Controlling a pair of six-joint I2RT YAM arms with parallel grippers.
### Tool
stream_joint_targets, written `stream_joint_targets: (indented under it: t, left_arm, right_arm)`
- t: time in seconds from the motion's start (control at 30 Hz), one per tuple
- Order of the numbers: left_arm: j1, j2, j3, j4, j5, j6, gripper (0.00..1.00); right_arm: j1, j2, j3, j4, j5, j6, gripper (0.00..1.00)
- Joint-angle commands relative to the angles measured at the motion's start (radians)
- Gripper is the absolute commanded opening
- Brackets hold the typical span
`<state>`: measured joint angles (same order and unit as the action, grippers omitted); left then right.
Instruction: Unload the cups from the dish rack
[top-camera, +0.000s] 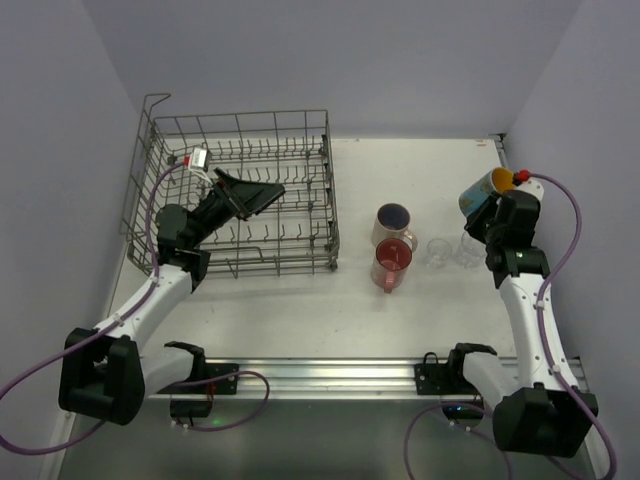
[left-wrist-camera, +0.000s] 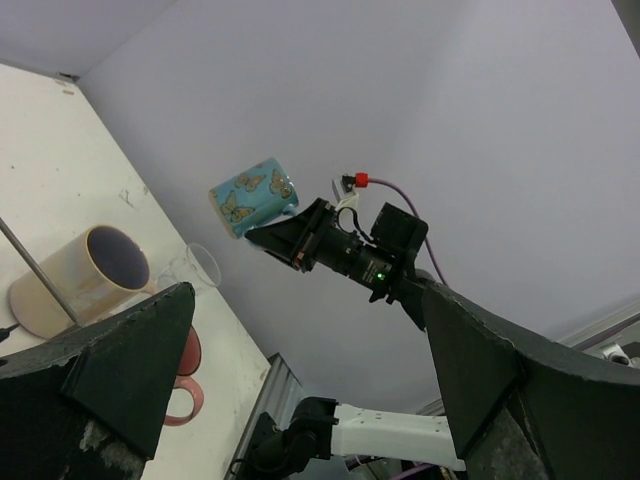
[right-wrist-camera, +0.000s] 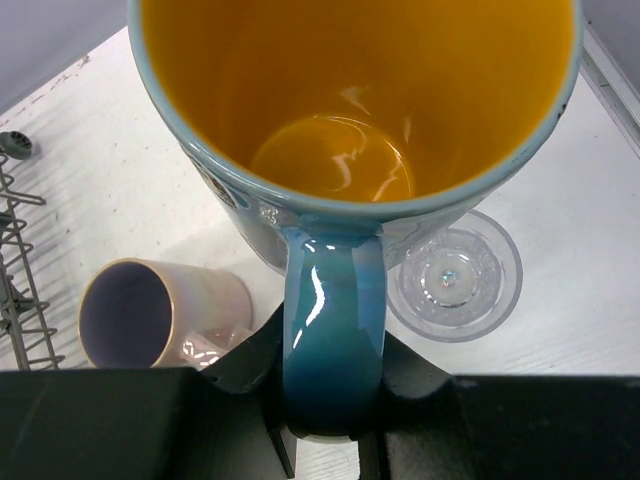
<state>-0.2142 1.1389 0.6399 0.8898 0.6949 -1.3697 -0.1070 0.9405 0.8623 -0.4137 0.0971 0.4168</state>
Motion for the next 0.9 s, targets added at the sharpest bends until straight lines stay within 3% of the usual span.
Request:
stream_joint_targets:
  t: [0.0,0.87]
  left_arm:
    - [0.003,0.01,-0.009,0.074,0.025,-0.014,1.0]
    - [-0.002,0.142,-0.003,0.169,0.038,-0.045,1.0]
  right_arm:
    - [-0.002,0.029,0.099,0.148,0.033,-0.027,0.0]
    - [0.076,0.457,0.308,0.25,0.027,-0.104,0.0]
